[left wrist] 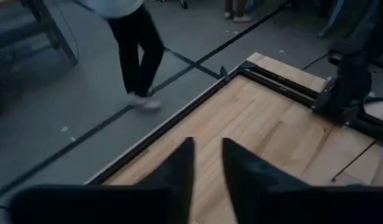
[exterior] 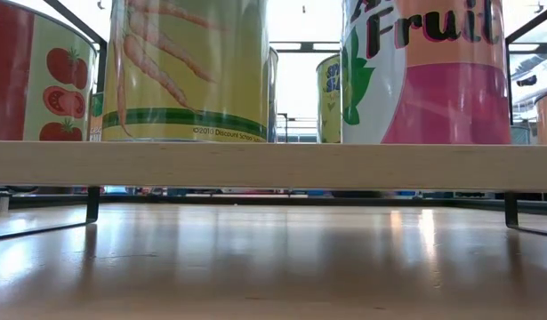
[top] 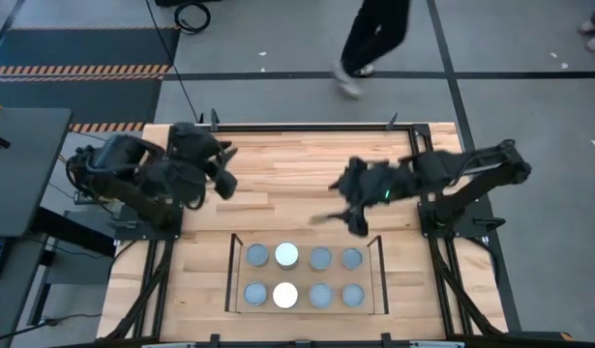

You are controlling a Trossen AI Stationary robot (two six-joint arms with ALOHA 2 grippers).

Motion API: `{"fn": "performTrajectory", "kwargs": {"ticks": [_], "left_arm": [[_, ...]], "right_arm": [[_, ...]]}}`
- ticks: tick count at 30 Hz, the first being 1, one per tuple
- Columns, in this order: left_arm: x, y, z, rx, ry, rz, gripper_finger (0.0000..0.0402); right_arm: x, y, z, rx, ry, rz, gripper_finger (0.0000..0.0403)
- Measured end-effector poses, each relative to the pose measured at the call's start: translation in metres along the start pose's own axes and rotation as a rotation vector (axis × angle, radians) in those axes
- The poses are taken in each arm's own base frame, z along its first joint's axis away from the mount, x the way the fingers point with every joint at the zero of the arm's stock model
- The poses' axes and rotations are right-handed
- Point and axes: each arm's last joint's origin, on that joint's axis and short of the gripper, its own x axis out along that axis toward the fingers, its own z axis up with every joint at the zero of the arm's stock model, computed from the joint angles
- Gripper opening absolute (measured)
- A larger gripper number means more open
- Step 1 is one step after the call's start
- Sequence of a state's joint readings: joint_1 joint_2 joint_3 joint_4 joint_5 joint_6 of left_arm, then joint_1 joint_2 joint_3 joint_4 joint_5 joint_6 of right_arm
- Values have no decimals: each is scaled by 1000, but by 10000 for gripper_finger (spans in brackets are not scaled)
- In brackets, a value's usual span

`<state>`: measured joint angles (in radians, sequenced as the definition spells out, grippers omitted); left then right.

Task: Pick and place cans onto a shelf
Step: Return to Home Position

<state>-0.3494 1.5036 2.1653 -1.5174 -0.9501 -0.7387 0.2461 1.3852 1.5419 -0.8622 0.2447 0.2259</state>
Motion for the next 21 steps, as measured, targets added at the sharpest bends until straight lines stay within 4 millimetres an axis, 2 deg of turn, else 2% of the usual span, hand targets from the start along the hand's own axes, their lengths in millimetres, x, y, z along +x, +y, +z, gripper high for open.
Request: {"fn": "performTrajectory", "kwargs": {"ticks": [3, 4, 8, 13, 21], "left_arm": [[4, 5, 4, -6, 11, -7, 23], [6, 5, 6, 5, 18, -15, 12], [17, 5, 16, 57, 33, -105, 10], [36, 4, 36, 122, -16, -245, 4], [69, 10, 64, 187, -160, -506, 3]], "right_arm": [[-8, -23, -3, 27, -121, 27, 334], [-10, -29, -7, 35, -158, 30, 327], [-17, -49, -25, 74, -288, 34, 286], [-32, -61, -47, 102, -426, 35, 224], [-89, -66, -64, 74, -604, 63, 119]]}}
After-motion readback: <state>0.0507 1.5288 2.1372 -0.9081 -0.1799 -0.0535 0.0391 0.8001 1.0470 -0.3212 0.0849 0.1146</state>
